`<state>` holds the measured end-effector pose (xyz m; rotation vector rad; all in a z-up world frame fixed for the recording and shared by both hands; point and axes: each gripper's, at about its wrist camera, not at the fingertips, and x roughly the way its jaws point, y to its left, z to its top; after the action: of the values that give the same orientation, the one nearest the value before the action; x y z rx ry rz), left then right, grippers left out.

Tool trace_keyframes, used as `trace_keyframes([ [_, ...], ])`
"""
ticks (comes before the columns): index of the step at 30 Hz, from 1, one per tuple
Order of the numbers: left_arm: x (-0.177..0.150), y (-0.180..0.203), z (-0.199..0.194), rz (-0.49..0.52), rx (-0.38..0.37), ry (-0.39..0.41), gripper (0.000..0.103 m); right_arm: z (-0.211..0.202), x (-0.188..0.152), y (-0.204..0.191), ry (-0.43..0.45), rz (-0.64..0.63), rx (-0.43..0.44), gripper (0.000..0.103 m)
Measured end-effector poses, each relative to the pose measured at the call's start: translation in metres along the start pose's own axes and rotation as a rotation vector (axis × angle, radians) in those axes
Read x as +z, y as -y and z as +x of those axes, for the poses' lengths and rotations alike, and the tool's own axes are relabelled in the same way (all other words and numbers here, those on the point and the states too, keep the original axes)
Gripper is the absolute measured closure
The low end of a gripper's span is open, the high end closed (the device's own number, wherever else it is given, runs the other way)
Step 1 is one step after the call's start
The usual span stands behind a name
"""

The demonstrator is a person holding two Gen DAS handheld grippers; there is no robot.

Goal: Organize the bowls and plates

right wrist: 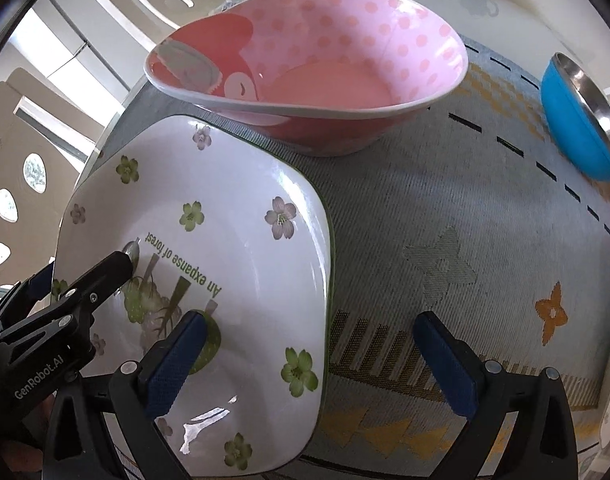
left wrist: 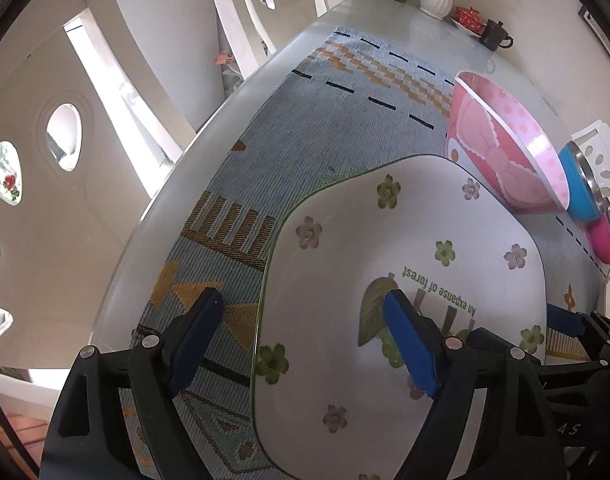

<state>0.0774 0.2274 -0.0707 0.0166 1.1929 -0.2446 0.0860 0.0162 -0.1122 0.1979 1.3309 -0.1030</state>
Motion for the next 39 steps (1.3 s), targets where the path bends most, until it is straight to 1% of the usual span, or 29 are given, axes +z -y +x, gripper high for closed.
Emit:
trace_keyframes([
  [4,0.0,0.001,0.001,0.002,0.003,0.001,0.021,0.001,0.003,0.001,0.035,-0.006,0.0,0.0],
  [6,0.0,0.001,0.0,0.004,0.001,0.003,0.021,0.001,0.003,0.0,0.033,0.0,0.0,0.0],
  [7,0.0,0.0,0.0,0.007,0.0,0.004,0.023,0.002,0.0,-0.003,0.03,0.007,0.0,0.0],
  [9,-0.001,-0.004,-0.004,0.014,-0.007,0.018,0.036,0.001,0.0,-0.004,0.034,0.014,-0.004,0.0],
  [10,0.0,-0.01,-0.006,0.004,-0.021,0.026,0.045,0.001,-0.001,-0.004,0.038,0.008,-0.004,0.003],
  [11,0.0,-0.016,-0.007,-0.012,-0.04,0.029,0.052,0.0,-0.001,-0.004,0.044,-0.001,-0.001,0.009],
  [12,0.001,-0.024,-0.008,-0.041,-0.071,0.032,0.054,-0.003,-0.002,-0.002,0.053,-0.009,0.004,0.012],
  [13,0.001,-0.028,-0.009,-0.061,-0.09,0.031,0.057,-0.005,-0.003,-0.001,0.059,-0.005,0.005,0.017],
  [14,0.002,-0.031,-0.009,-0.075,-0.105,0.03,0.059,-0.008,-0.004,0.001,0.063,0.001,0.004,0.024],
  [15,0.004,-0.031,-0.009,-0.071,-0.114,0.027,0.061,-0.009,-0.004,0.003,0.068,0.006,0.008,0.027],
  [16,0.004,-0.028,-0.009,-0.061,-0.127,0.027,0.071,-0.011,-0.004,0.004,0.074,0.007,0.02,0.035],
  [17,0.004,-0.024,-0.007,-0.05,-0.147,0.018,0.076,-0.013,-0.003,0.005,0.075,0.009,0.036,0.041],
  [18,0.005,-0.016,-0.007,-0.025,-0.128,0.021,0.075,-0.013,-0.003,0.006,0.073,0.01,0.043,0.044],
  [19,0.003,-0.011,-0.007,0.0,-0.096,0.027,0.073,-0.014,-0.002,0.004,0.072,0.004,0.06,0.051],
  [20,0.004,-0.008,-0.008,0.01,-0.082,0.029,0.072,-0.015,-0.001,0.002,0.069,0.004,0.104,0.062],
  [21,0.004,-0.008,-0.007,-0.002,-0.082,0.023,0.072,-0.015,-0.001,0.0,0.061,0.013,0.168,0.06],
  [23,0.006,-0.012,-0.007,-0.024,-0.096,0.01,0.072,-0.015,0.0,-0.007,0.061,0.015,0.126,0.06],
  [25,0.006,-0.011,-0.008,-0.009,-0.089,0.01,0.072,-0.015,0.0,-0.009,0.062,0.003,0.105,0.06],
  [28,0.006,-0.007,-0.011,0.022,-0.075,0.016,0.072,-0.016,0.0,-0.003,0.07,0.05,0.149,0.06],
  [31,0.006,-0.007,-0.011,0.029,-0.075,0.012,0.072,-0.016,0.0,0.001,0.072,0.052,0.156,0.06],
  [37,0.006,-0.01,-0.014,0.048,-0.073,0.018,0.073,-0.022,-0.003,0.006,0.076,0.078,0.18,0.068],
  [39,0.005,-0.012,-0.016,0.049,-0.082,0.024,0.073,-0.023,-0.006,0.006,0.08,0.081,0.184,0.069],
])
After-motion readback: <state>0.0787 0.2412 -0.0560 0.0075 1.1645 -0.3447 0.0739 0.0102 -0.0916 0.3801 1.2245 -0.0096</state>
